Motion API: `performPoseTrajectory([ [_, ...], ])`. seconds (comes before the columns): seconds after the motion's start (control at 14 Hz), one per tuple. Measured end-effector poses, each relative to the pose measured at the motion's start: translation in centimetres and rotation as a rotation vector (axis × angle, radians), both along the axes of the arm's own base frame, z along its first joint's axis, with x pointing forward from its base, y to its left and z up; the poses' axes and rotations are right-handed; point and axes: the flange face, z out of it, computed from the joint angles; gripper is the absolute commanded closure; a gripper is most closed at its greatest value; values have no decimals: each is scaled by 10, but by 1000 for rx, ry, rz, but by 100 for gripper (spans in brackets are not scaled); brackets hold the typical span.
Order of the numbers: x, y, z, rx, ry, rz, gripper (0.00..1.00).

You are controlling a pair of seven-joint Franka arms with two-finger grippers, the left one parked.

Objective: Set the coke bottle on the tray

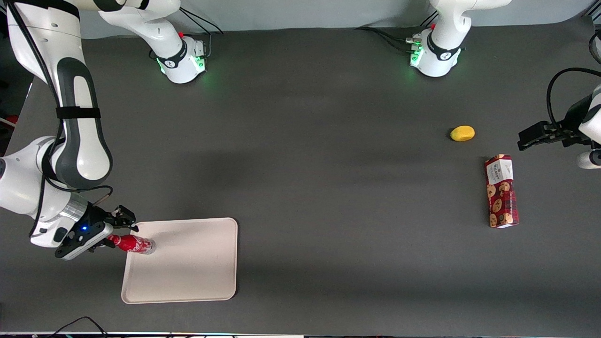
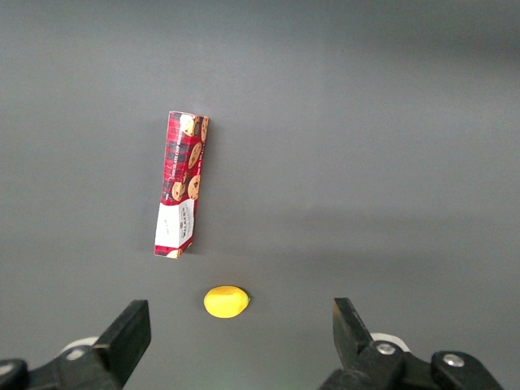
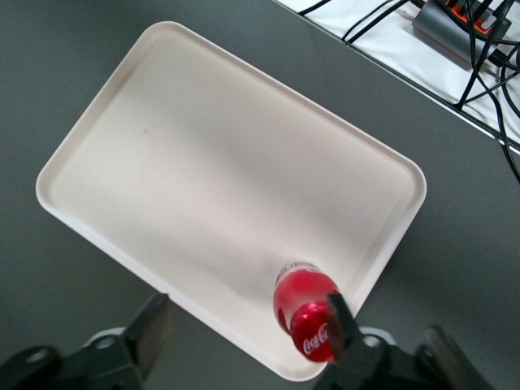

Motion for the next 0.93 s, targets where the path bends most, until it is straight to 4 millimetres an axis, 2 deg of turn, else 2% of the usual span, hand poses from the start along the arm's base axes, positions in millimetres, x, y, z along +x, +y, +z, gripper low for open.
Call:
performPoseTrajectory([
  [0.21,-5,-9,29,-26,13,17,0],
  [0.43,-24,-4,78,-94,126,-59,0],
  [0.5,-35,8,101,-114,173,-107,0],
  [0.71,-86,68,172,-138,295,-250,0],
  [0.86,-123,95,205,-157,355,-329,0],
  [0.93,-139,102,215,-163,372,-359,0],
])
